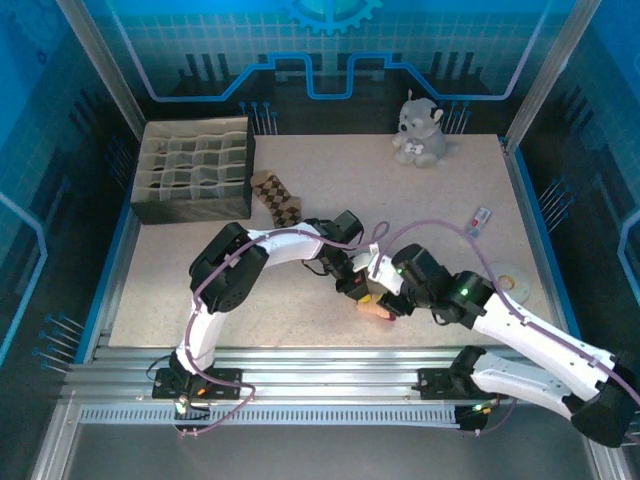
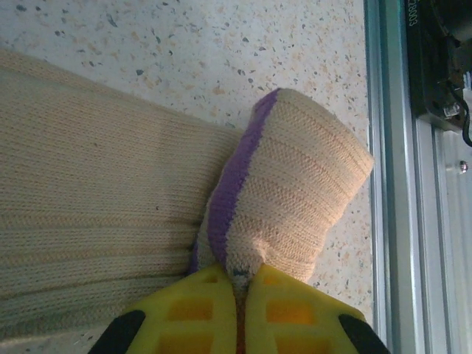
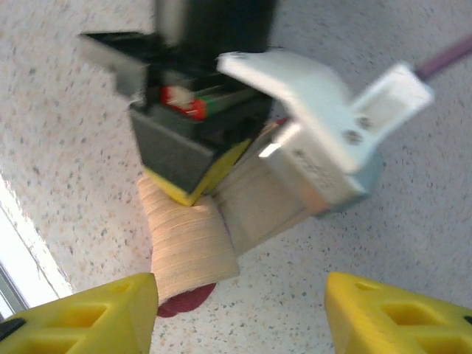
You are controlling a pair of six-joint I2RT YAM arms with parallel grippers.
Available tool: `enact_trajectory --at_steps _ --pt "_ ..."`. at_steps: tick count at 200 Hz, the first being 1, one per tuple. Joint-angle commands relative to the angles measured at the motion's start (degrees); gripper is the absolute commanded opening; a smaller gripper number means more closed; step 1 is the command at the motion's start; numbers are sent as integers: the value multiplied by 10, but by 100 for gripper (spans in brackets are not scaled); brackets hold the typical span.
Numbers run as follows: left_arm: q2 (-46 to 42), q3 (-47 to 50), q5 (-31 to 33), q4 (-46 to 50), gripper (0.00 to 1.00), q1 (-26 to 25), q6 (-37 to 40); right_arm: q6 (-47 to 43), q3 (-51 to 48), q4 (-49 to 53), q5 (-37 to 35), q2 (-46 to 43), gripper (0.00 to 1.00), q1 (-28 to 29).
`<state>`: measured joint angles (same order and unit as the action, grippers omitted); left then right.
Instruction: Roll the socks
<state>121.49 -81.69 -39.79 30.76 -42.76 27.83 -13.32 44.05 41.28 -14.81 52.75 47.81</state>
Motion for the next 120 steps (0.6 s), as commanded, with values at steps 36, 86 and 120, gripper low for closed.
enact_trajectory --at_steps 36,86,120 --pt "63 -19 -3 91 0 19 -24 -65 -20 -4 -89 65 70 95" --pt "74 -29 -23 117 0 29 -7 -82 -15 -28 -99 176 73 98" --pt "80 -38 -30 141 0 33 13 -101 -20 -59 -117 225 73 93"
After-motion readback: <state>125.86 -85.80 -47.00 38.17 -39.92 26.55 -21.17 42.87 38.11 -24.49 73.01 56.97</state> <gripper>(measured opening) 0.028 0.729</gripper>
